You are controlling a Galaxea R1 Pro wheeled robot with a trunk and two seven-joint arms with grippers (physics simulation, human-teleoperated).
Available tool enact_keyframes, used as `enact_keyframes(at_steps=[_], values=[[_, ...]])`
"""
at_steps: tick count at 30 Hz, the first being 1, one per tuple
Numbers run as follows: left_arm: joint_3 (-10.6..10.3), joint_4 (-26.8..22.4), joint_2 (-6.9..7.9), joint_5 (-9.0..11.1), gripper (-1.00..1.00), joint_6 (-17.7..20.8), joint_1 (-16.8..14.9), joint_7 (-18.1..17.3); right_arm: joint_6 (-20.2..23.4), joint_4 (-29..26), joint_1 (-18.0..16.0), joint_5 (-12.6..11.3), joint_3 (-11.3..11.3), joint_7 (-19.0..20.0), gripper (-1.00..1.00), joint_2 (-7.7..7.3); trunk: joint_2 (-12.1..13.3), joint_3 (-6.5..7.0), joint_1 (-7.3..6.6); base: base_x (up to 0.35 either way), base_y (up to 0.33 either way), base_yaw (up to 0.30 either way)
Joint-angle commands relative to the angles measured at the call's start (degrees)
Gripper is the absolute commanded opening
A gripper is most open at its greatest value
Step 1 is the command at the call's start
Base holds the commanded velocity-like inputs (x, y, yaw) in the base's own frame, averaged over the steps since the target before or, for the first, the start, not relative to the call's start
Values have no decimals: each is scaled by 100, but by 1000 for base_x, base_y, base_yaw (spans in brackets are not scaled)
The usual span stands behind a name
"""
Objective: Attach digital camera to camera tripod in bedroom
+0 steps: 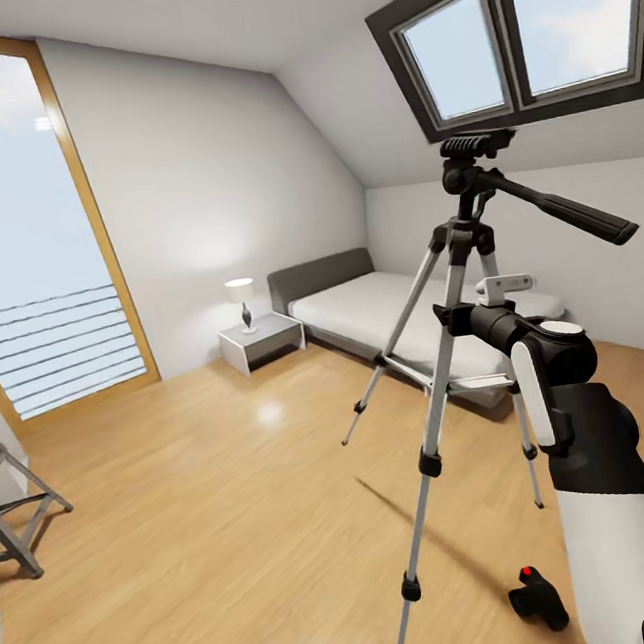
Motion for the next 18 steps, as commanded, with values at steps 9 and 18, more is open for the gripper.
enact_keyframes(at_steps=[9, 18], values=[[-7, -10, -1, 29, 100, -5, 3, 0, 30, -1, -6, -5, 84, 24, -100, 1, -3, -5, 1, 110, 334, 0], [-7, -10, -1, 29, 100, -6, 3, 0, 29, 0, -6, -5, 235, -97, -100, 1, -3, -5, 1, 104, 336, 0]])
